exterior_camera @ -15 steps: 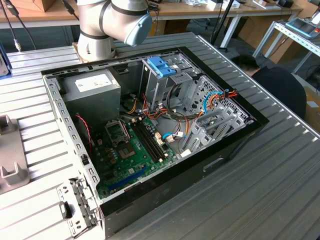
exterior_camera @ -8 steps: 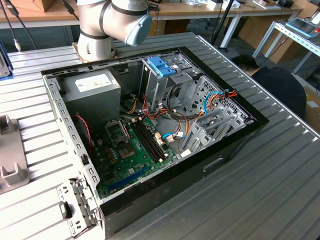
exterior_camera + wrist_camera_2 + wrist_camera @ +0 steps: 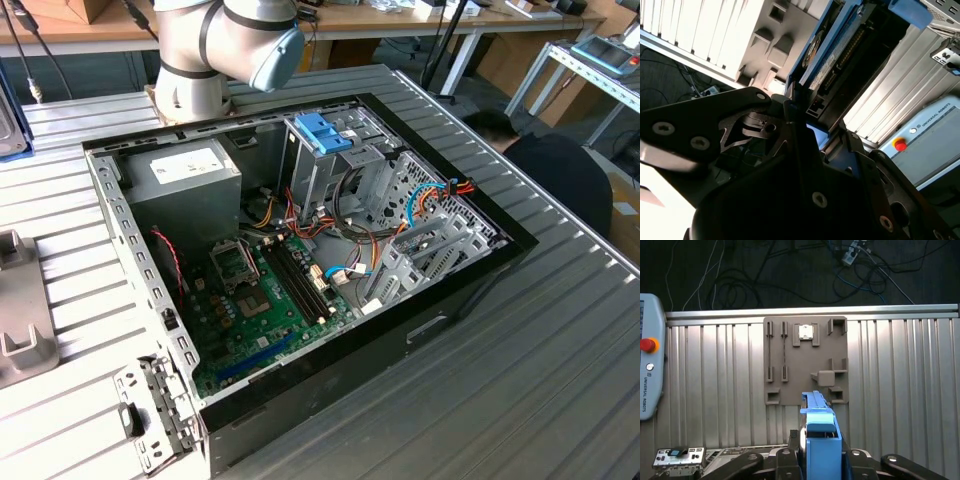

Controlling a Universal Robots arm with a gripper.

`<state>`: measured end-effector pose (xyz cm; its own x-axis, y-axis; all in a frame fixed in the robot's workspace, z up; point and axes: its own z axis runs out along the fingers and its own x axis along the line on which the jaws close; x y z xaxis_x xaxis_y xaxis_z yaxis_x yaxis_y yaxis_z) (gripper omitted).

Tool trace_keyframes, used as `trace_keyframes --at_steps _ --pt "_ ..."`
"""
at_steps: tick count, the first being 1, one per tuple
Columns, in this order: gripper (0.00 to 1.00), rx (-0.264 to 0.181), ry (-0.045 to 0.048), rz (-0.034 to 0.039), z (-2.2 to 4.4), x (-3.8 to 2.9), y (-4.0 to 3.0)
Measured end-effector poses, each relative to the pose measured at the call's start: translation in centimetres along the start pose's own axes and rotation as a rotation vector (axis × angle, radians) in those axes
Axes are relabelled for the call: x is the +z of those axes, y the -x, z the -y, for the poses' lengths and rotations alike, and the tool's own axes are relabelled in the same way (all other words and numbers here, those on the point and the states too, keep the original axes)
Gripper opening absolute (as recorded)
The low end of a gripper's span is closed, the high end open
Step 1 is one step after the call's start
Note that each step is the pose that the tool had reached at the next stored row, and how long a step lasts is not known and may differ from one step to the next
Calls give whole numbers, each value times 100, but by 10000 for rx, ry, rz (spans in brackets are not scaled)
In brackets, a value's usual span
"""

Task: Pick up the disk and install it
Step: 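Pick up the disk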

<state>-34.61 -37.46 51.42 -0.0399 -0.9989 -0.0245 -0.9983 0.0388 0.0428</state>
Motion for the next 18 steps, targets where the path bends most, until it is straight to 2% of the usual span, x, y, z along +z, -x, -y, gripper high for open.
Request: trace_keyframes --at_steps 18 --pt "37 1 0 1 58 -5 -115"
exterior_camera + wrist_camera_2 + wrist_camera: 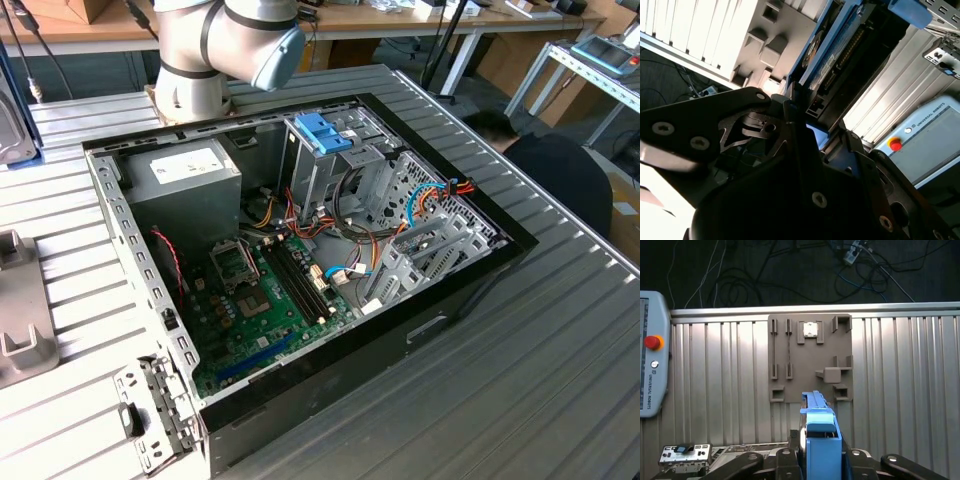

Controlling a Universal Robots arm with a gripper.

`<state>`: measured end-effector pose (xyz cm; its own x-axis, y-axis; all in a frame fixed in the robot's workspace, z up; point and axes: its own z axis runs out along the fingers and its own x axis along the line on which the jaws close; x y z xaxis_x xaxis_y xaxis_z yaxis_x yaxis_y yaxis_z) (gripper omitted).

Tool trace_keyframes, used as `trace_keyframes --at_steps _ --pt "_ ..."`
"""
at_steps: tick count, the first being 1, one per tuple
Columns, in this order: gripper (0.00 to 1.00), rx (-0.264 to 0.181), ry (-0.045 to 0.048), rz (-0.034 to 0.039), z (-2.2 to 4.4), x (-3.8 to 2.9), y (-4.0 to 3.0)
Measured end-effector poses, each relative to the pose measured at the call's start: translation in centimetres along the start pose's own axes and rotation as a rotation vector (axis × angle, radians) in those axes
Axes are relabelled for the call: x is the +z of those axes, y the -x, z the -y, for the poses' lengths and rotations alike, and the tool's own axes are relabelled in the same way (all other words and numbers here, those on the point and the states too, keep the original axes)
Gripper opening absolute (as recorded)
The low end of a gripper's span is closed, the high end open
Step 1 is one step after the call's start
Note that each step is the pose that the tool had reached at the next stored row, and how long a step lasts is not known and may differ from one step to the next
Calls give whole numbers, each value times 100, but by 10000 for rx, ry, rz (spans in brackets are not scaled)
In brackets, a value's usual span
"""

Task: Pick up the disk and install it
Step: 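Pick up the disk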

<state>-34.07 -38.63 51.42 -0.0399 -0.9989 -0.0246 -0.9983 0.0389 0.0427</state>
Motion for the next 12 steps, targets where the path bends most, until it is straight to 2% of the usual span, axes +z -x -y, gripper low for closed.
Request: trace_keyframes --at_steps 12 --pt "37 -1 0 0 26 -3 -73"
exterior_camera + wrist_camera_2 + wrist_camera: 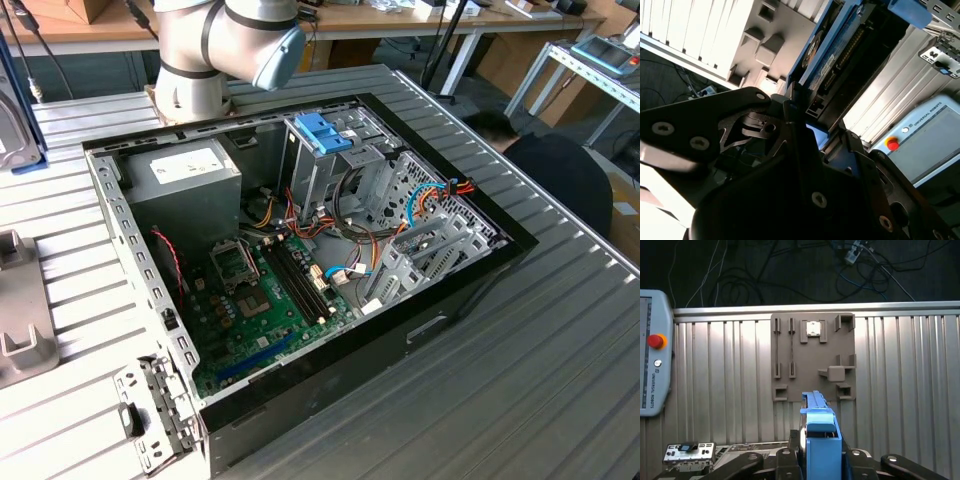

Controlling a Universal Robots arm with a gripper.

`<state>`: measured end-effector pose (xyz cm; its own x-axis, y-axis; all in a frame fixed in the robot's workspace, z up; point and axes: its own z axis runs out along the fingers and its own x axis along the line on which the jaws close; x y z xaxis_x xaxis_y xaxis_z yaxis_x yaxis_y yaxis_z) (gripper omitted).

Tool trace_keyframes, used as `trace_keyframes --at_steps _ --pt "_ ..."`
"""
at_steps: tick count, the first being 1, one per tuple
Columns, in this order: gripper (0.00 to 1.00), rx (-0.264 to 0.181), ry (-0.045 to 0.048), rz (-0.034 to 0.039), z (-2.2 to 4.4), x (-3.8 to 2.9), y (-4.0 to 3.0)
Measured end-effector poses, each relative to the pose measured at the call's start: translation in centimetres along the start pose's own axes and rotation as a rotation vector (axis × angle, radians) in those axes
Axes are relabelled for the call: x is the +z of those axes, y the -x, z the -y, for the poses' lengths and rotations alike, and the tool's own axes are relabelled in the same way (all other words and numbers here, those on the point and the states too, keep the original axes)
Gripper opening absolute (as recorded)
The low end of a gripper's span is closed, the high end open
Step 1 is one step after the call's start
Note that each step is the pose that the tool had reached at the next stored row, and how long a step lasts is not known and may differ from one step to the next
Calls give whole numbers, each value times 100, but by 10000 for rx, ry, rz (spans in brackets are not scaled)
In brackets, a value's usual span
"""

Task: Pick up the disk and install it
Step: 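Pick up the disk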

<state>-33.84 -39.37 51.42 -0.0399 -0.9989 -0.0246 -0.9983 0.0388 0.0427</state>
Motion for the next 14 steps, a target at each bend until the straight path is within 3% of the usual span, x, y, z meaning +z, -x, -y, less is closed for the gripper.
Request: trace_keyframes --at_steps 14 --pt "37 0 0 1 17 -2 -62"
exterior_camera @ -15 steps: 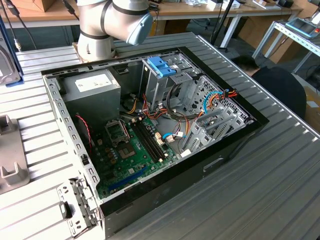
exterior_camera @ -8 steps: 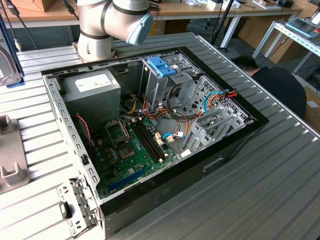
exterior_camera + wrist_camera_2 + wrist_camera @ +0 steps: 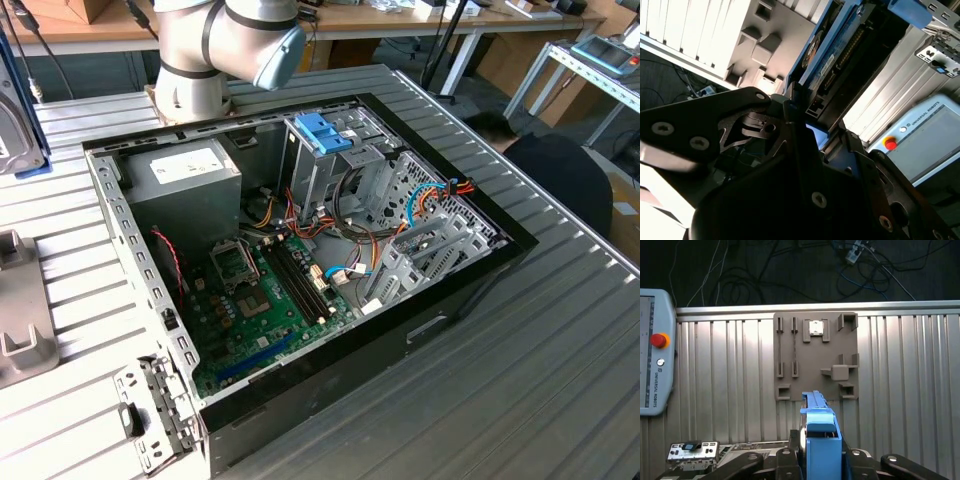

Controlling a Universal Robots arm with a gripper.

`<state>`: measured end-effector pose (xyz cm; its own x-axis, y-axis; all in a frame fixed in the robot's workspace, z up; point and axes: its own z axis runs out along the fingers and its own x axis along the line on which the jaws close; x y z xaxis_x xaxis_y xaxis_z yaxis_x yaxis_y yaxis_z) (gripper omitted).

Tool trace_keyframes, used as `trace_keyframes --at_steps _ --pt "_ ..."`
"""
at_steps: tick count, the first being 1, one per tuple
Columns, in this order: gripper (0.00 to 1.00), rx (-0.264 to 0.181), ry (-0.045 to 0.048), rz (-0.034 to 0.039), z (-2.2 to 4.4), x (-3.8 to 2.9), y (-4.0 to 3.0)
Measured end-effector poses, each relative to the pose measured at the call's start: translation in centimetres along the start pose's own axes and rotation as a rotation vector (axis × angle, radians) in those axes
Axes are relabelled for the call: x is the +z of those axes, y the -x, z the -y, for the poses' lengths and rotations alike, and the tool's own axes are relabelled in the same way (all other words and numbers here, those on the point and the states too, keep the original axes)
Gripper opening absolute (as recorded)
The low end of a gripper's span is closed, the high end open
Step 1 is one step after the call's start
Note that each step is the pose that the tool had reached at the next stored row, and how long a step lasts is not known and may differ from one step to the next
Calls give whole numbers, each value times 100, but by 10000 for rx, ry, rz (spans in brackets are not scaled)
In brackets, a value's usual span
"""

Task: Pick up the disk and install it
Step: 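Pick up the disk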

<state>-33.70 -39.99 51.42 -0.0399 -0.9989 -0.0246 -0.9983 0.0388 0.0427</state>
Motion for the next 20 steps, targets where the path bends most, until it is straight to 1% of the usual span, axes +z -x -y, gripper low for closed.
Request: trace_keyframes --at_steps 20 --pt "37 0 0 0 21 -4 -106"
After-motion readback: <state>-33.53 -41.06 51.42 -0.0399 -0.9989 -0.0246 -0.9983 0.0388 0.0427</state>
